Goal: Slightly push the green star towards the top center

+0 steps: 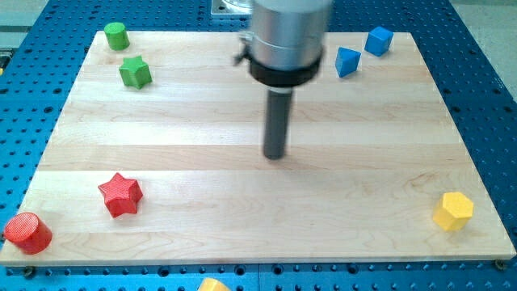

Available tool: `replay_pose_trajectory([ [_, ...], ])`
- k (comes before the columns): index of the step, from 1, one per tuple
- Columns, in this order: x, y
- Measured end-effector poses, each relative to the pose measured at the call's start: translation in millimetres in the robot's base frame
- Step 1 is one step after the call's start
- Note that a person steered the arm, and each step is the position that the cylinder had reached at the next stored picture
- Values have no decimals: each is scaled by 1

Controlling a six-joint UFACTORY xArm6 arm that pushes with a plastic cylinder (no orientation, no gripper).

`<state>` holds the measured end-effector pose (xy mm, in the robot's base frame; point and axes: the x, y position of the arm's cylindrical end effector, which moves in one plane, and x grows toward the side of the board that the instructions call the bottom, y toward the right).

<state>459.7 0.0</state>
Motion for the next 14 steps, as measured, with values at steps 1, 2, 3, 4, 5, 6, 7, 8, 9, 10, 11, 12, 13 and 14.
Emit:
replay_pose_trajectory([
  [1, -40, -69],
  [2, -58, -169],
  [3, -44, -250],
  [4, -84, -263],
  [5, -122, -257],
  [6, -144, -238],
  [7, -160, -221],
  [8, -157, -222],
  [9, -137, -226],
  [10, -126, -226],
  [11, -126, -218],
  [12, -126, -208],
  [13, -126, -197],
  [14, -128, -187],
])
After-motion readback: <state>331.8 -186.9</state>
